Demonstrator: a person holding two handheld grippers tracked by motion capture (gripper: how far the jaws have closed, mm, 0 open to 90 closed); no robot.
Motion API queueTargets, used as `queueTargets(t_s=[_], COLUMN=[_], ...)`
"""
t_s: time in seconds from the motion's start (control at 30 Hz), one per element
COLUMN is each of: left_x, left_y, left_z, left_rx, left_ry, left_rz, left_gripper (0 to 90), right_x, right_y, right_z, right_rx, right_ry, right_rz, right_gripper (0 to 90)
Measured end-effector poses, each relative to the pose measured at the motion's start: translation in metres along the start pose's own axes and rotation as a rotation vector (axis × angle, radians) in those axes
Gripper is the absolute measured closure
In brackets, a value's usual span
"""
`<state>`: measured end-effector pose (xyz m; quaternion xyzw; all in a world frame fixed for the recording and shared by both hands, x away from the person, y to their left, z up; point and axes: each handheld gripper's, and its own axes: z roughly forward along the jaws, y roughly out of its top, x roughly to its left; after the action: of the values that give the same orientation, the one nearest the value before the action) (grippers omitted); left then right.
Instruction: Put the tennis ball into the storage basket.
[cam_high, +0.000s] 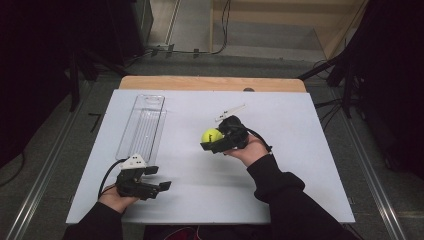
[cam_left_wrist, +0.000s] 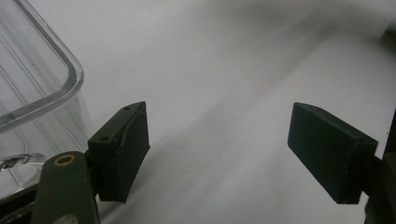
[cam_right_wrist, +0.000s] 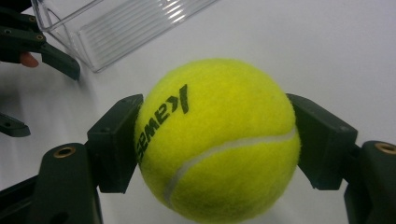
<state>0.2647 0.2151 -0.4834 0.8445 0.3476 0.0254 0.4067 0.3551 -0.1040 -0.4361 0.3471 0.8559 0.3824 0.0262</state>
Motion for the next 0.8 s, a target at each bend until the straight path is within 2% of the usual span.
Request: queueTargets(t_s=[0.8], left_x=[0.001], left_y=[0.0], left_z=[0.0], left_rx=[-0.003], left_ry=[-0.002], left_rz=[-0.004], left_gripper=[21.1], right_x=[0.007], right_y=[0.026], right_z=[0.019], right_rx=[-0.014], right_ry=[0.032], right_rz=[0.002], right_gripper=[23.5])
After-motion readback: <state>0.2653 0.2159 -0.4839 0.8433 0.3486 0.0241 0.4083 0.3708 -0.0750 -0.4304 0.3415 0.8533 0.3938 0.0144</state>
